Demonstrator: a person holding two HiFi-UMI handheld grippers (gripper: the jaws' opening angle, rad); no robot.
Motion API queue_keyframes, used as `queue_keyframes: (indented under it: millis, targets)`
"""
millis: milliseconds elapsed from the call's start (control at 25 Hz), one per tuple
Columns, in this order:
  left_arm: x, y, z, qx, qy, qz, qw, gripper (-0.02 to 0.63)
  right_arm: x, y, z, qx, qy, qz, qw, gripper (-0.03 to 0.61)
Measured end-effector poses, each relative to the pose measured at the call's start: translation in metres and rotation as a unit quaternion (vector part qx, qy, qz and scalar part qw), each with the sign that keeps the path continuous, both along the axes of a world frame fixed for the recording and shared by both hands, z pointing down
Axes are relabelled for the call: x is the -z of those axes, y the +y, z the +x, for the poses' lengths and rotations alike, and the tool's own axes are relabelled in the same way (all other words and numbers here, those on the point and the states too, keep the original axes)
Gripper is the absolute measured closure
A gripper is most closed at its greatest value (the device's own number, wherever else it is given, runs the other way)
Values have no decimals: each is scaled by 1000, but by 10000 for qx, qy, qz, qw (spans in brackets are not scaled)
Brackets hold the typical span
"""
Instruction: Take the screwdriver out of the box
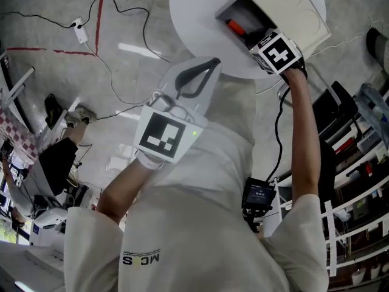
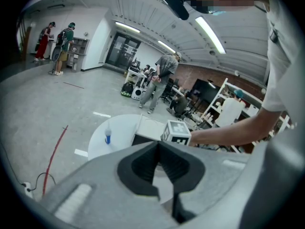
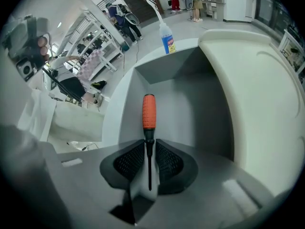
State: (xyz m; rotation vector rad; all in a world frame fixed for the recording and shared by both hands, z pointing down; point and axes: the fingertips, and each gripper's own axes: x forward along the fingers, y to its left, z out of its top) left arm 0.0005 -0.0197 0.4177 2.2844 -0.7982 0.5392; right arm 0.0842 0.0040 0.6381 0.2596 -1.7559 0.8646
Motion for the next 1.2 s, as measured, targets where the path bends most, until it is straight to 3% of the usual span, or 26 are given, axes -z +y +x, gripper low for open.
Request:
queue_keyframes:
  millis: [520,880,1080,1200]
  targets:
    - [0,5,-6,88,51,13,9999,612,-2,4,-2,537,-63,-198,9983,491]
    - [0,10,-14,172,78,42,9998,612,-1,5,-9,452,-375,60,9983,514]
    - [2,9,-13,157,69,36,9998,613,0,6,-9,650,-231,22,9976,522]
    - [2,6,-11,134,82,39,9999,612,0,5,-7,502,-216,150,9984,529]
